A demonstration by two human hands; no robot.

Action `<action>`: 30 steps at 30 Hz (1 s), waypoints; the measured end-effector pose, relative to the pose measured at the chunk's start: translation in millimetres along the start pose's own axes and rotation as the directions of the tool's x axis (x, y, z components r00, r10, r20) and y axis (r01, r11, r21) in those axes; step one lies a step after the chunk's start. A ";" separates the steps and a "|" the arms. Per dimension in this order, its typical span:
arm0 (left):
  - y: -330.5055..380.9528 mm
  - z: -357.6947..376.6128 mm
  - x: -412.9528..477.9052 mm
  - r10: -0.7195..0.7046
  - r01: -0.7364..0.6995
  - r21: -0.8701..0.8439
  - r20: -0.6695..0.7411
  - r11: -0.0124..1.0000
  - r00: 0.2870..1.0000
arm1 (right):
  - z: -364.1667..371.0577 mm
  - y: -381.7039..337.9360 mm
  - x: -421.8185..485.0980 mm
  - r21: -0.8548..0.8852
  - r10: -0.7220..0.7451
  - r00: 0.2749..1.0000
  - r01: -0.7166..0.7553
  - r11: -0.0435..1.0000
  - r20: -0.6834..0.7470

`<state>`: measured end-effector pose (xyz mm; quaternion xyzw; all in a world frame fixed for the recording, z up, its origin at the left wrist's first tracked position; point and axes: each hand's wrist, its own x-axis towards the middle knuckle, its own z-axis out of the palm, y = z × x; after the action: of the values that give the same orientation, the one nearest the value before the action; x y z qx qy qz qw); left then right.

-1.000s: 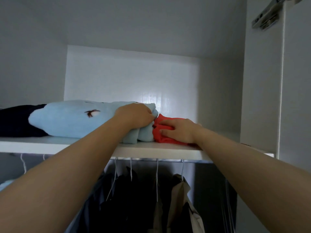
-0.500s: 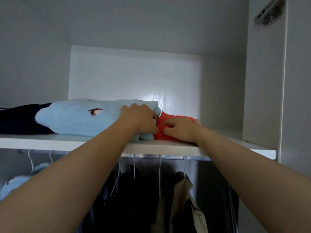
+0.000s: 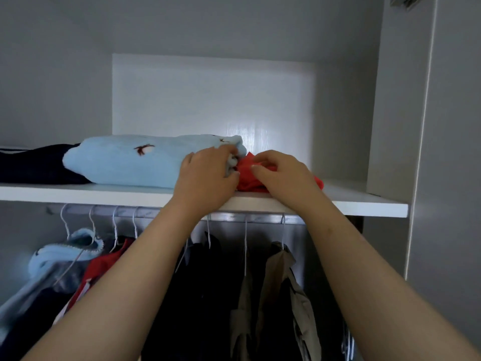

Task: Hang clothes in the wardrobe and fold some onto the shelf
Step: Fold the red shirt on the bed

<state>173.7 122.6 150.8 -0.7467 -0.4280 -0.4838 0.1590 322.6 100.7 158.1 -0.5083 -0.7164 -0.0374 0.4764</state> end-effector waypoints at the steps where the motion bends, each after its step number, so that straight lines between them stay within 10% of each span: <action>1: 7.0 -0.2 -7.7 -0.017 0.012 -0.100 -0.050 0.995 0.999 | 0.9 -3.3 -5.9 0.031 -0.009 1.000 0.009 0.999 -0.010; 13: 13.9 -14.0 -95.1 -0.237 0.077 -0.660 -0.156 0.747 0.959 | 31.8 -18.4 -103.5 0.371 0.162 0.921 -0.020 0.928 -0.355; 23: 6.7 3.2 -175.8 -0.233 0.386 -0.824 0.314 0.415 0.920 | 67.9 -46.6 -208.7 0.415 0.557 0.740 -0.402 0.816 -0.377; 30: 78.2 -10.9 -278.9 0.129 0.604 -0.742 0.656 0.292 0.744 | 34.8 -86.2 -355.4 0.420 0.756 0.411 -0.648 0.635 -0.509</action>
<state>183.2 -65.5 -69.5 -0.7275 -0.2094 -0.3886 -0.5252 244.7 -168.2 -79.9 -0.6757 -0.2247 0.0501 0.7003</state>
